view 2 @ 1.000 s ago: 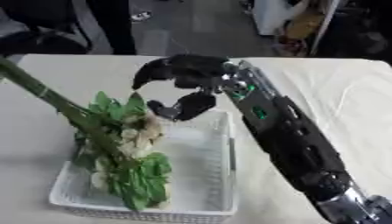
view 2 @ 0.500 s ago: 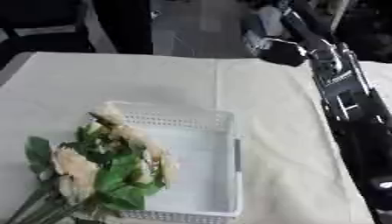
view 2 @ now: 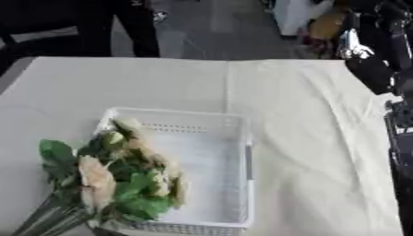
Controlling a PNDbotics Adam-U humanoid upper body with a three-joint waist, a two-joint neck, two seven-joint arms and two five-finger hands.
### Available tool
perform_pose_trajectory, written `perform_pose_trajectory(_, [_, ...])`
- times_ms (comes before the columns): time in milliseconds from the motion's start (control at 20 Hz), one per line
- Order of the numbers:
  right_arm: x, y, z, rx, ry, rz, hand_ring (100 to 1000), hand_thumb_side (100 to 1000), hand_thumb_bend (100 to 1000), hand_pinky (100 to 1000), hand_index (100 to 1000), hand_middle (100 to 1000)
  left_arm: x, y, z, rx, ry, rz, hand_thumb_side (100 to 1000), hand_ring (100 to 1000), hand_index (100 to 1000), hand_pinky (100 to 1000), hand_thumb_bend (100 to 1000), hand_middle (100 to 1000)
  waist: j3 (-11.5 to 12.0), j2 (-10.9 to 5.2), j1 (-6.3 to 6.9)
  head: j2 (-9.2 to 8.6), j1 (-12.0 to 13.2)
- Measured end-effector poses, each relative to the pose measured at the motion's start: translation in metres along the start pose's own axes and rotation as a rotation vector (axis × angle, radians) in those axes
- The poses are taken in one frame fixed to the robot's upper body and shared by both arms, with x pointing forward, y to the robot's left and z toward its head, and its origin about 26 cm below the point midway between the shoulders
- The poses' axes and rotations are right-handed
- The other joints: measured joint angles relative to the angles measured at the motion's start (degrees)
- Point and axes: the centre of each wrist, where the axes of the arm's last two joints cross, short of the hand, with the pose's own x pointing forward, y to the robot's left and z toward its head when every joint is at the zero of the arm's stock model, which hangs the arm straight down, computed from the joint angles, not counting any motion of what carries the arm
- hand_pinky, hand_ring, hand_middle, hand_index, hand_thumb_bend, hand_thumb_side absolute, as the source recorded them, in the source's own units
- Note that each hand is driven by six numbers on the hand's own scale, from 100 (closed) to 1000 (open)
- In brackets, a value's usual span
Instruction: Pick up objects on the table and place them in the box.
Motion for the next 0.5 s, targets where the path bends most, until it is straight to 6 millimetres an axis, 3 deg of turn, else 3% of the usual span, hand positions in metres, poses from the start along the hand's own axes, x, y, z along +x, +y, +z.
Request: perform_pose_trajectory(500, [-0.0045,0.0037,0.0087,-0.023,0.057,0.01,778,652,100,720,770,756,-0.0006,0.001,0.0013,0.005,0.006,-0.007,748,689,829,576,100,609,-1.0,0.04,0.05,0.0,-0.3])
